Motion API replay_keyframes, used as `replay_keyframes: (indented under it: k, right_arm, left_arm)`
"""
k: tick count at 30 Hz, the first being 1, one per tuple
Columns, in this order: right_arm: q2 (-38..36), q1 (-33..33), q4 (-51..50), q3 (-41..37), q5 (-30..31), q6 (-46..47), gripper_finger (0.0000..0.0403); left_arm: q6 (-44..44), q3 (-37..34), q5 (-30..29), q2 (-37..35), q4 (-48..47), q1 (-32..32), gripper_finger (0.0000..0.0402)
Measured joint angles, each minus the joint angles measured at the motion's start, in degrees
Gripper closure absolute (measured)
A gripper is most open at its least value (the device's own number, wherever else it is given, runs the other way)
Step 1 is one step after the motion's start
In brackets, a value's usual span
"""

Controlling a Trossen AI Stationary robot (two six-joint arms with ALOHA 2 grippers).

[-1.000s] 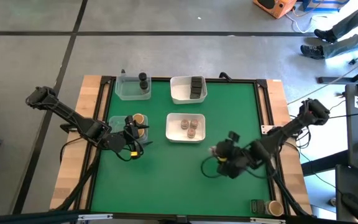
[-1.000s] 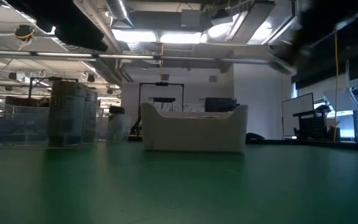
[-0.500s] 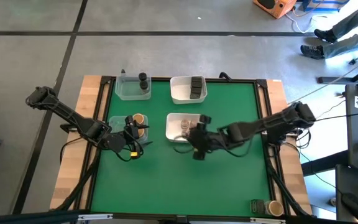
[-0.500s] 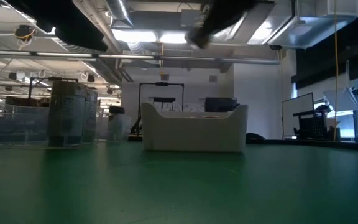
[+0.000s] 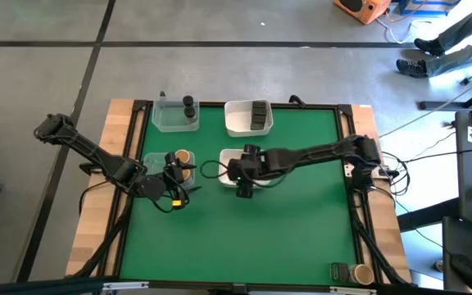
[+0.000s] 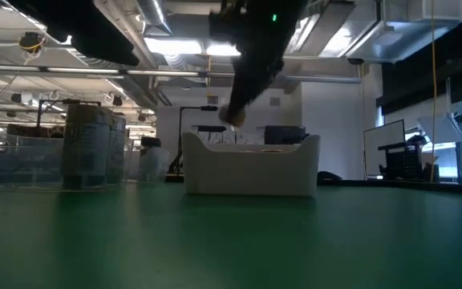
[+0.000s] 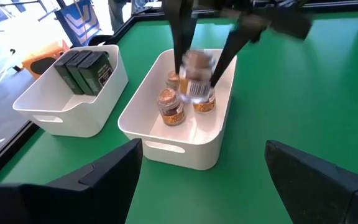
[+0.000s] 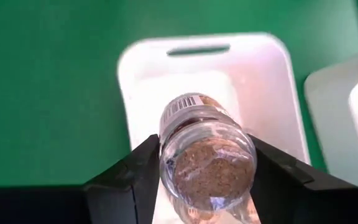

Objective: Sort spices by type
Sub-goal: Put the brown seasoning bottle into the bottom white bin

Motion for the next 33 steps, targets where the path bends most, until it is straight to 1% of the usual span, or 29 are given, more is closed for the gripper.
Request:
replay_keyframes:
  k: [3, 11, 25, 29, 33]
  right_arm:
    - [1.9, -0.9, -1.5, 0.0, -0.6, 0.1, 0.0206]
    - [6.5, -1.6, -1.6, 0.0, -1.8, 0.1, 0.0206]
    - [9.7, -1.9, -0.4, 0.0, -2.1, 0.0, 0.0204]
    - [9.9, -1.8, 1.0, 0.1, -2.0, 0.0, 0.0186]
    - [9.9, -1.8, 0.6, 0.0, -1.9, -0.1, 0.0145]
  left_arm:
    - [0.0, 0.0, 0.0, 0.0, 0.1, 0.0, 0.0079]
    - [0.0, 0.0, 0.0, 0.0, 0.1, 0.0, 0.0079]
    - [0.0, 0.0, 0.0, 0.0, 0.0, 0.0, 0.0079]
    - [0.3, 0.0, 0.0, 0.0, 0.0, 0.0, 0.0079]
    - [0.2, 0.0, 0.0, 0.0, 0.0, 0.0, 0.0079]
